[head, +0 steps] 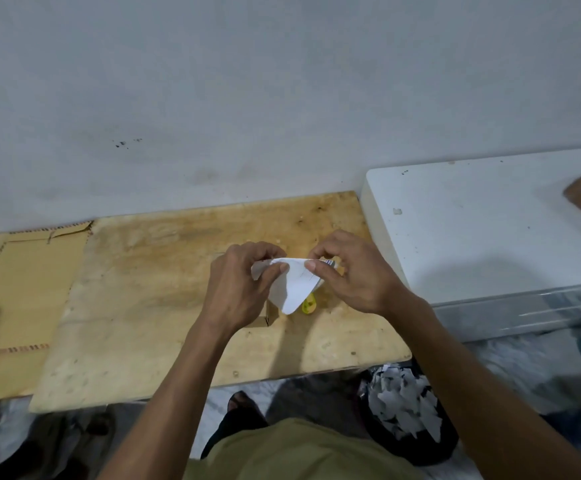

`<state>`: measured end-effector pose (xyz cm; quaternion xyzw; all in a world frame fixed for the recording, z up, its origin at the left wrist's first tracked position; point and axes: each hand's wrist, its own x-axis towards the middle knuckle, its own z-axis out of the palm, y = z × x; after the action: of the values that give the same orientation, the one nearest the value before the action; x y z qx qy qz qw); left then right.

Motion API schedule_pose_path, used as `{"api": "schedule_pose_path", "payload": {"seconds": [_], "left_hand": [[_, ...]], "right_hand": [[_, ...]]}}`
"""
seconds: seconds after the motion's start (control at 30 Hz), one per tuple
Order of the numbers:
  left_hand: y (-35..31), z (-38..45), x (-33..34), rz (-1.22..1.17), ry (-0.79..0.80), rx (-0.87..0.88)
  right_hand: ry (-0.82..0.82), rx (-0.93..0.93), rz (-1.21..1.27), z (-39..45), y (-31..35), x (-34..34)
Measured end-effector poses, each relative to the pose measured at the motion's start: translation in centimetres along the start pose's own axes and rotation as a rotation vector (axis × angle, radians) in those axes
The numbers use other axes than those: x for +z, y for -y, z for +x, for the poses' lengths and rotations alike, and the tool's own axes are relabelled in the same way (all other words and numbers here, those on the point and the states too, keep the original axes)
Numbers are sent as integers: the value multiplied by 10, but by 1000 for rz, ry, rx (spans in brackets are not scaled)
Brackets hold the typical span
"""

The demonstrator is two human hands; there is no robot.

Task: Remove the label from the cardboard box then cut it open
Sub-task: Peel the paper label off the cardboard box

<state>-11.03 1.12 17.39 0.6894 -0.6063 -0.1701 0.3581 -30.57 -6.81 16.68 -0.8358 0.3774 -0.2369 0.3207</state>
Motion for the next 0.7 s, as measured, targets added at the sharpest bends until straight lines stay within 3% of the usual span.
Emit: {"api": "schedule_pose_path", "payload": {"seconds": [0.3,0.57,0.7], "left_hand": [[13,24,-16,-50,24,-49],[23,45,-35,-355,42,-200],[71,58,-67,-495,-117,-385]], "right_hand": [[-108,78,-53,23,12,6],[-288,196,333,40,30,31],[-516,440,440,26,9,5]]}}
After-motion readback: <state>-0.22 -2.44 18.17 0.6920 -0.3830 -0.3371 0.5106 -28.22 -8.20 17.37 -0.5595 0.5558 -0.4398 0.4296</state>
